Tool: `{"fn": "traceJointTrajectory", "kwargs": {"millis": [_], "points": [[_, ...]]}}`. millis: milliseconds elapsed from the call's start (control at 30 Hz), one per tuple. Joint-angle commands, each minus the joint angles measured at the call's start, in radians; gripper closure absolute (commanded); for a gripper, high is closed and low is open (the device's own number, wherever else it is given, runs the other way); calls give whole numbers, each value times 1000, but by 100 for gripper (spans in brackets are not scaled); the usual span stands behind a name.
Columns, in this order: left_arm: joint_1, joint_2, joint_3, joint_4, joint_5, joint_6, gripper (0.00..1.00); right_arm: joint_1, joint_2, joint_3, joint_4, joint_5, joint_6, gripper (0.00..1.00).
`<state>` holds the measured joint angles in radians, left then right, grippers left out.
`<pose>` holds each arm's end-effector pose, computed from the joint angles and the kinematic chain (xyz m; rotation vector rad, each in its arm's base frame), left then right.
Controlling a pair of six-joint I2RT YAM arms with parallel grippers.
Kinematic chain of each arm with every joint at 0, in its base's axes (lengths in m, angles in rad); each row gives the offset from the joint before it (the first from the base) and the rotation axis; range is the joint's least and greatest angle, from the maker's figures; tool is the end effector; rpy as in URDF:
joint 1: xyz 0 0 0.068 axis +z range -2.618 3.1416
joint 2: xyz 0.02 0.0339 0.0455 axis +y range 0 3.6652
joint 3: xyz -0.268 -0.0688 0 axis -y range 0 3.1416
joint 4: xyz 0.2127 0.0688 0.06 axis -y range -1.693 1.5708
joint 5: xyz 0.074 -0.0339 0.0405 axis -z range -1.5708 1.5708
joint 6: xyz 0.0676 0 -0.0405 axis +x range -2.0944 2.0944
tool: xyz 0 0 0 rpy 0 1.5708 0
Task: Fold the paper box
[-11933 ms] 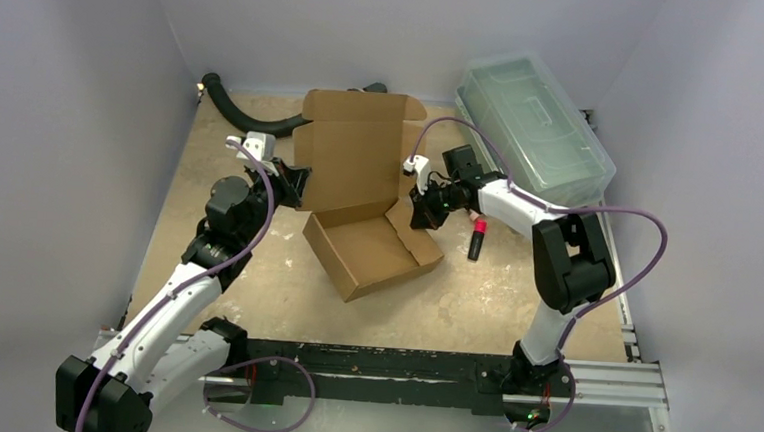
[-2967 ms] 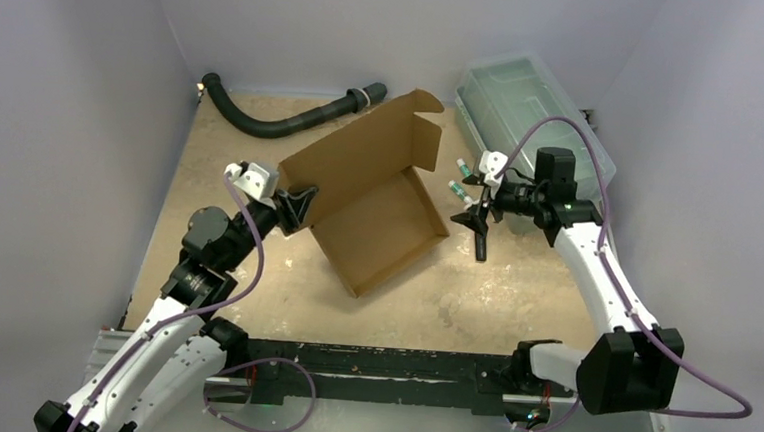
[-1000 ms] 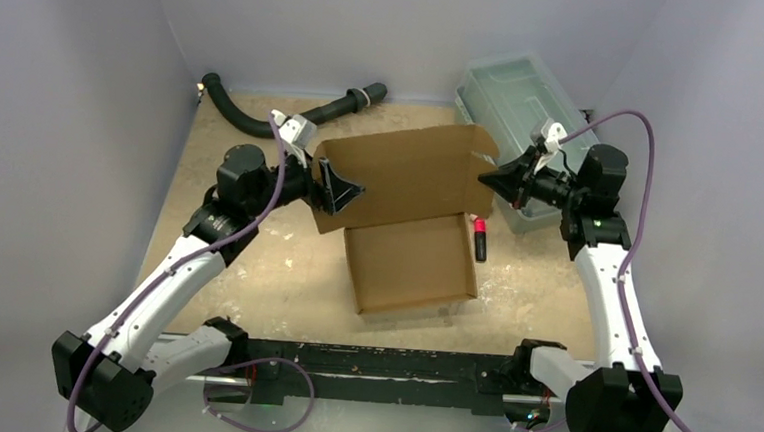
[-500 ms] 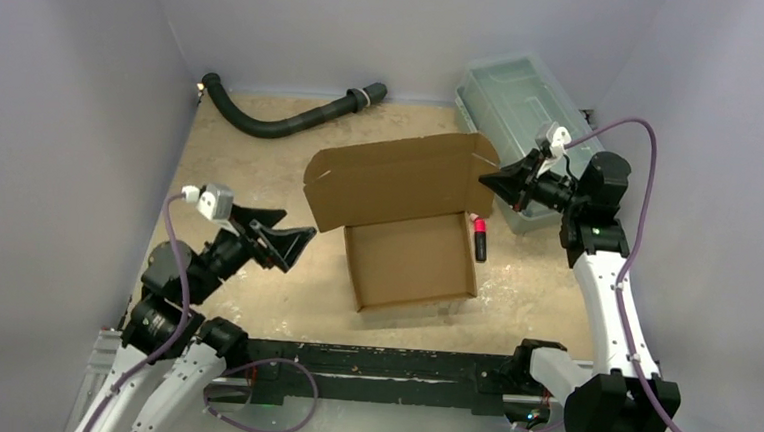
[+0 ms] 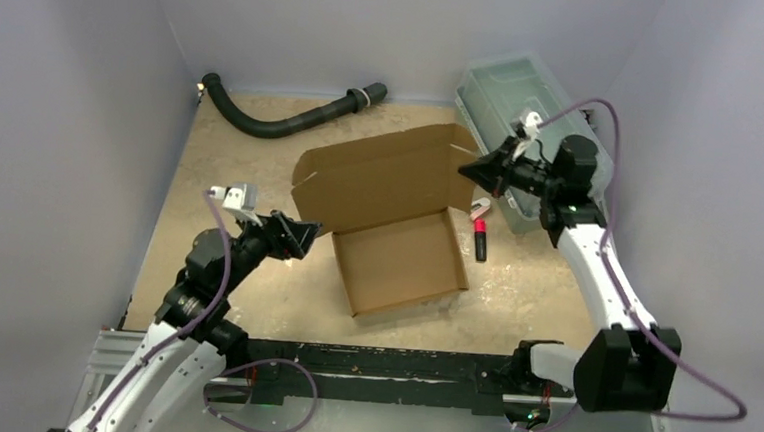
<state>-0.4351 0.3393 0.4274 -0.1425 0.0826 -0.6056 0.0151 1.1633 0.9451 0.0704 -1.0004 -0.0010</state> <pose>0.1020 -0.0535 0.2735 -0.0782 1.6944 -0.8588 0.2428 0.0606 0.3558 -0.7475 1.5537 0.8619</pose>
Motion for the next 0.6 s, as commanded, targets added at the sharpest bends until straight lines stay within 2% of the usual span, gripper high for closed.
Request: {"fn": "traceJointTrajectory", "kwargs": {"millis": [0,100,233,267,300,333,400,567], "points": [[-2,136,150,-23,-57,58,23,108,151,126,178,143,172,100],[-2,117,158,-60,-48,50,23,165,295,249,219,221,249,100],[-2,21,134,-94,-71,49,22,210,415,352,254,379,258,97],[-2,5,133,-103,-76,49,22,216,441,382,250,392,258,83],[-2,-10,133,-113,-76,51,22,222,481,424,198,410,220,65],[-2,-14,136,-123,-74,55,22,224,507,467,130,414,177,53],[-2,-11,152,-150,-73,74,22,222,499,475,51,400,82,35],[-2,21,174,-151,-58,132,20,221,296,260,59,394,-78,19]]}}
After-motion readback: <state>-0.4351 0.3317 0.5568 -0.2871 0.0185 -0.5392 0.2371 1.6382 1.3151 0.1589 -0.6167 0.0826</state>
